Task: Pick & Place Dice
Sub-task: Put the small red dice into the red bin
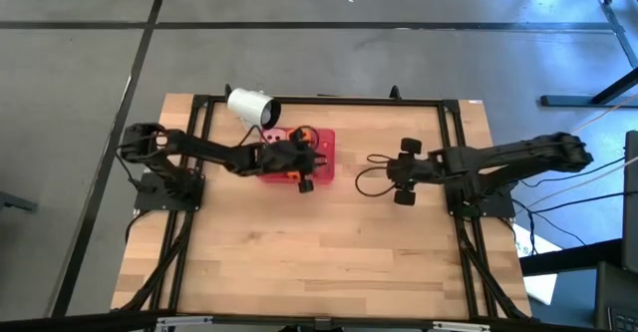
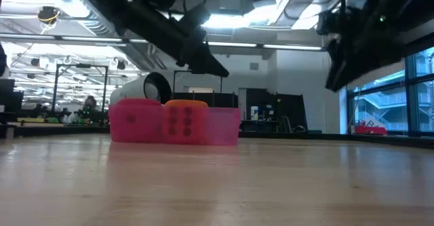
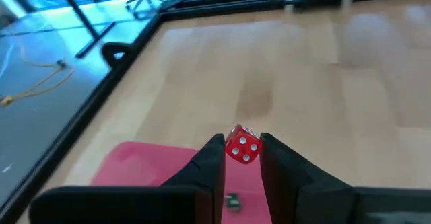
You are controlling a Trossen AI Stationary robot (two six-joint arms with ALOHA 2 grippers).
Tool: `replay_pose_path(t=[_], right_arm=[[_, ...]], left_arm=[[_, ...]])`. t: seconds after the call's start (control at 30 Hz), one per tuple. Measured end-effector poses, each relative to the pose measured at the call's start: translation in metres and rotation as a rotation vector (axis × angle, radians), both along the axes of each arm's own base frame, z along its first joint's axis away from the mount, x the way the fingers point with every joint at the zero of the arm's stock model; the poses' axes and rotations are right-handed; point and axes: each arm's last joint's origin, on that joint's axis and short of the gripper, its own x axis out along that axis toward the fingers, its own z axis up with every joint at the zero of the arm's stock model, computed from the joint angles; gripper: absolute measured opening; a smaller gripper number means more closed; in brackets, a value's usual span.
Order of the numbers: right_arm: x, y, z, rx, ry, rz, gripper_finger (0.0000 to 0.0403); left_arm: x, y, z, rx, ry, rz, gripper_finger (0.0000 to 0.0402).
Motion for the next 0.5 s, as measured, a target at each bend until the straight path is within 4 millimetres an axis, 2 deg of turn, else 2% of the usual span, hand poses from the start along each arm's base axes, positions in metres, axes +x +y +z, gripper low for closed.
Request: replay_pose_path(t=[0.13,0.3,0.4,0.5], right_arm=[[0.000,0.000,0.010,-0.032,-0.075,0.065,0.0171],[0.007,-0.001,0.016,-0.105,-0.143,0.125,0.0171],[0.010,-0.001,0.019,-0.112,-0.176,0.143,0.0171],[0.010,-0.001,0.019,-0.109,-0.179,0.145,0.0171]], left_arm=[[-0.002,0.024,-0.007,-0.004,0.020,0.072,0.0068],[-0.003,0.051,-0.027,-0.048,0.078,0.091,0.0068],[-0.003,0.064,-0.040,-0.058,0.119,0.088,0.0068],[-0.002,0.072,-0.045,-0.042,0.115,0.101,0.0069]])
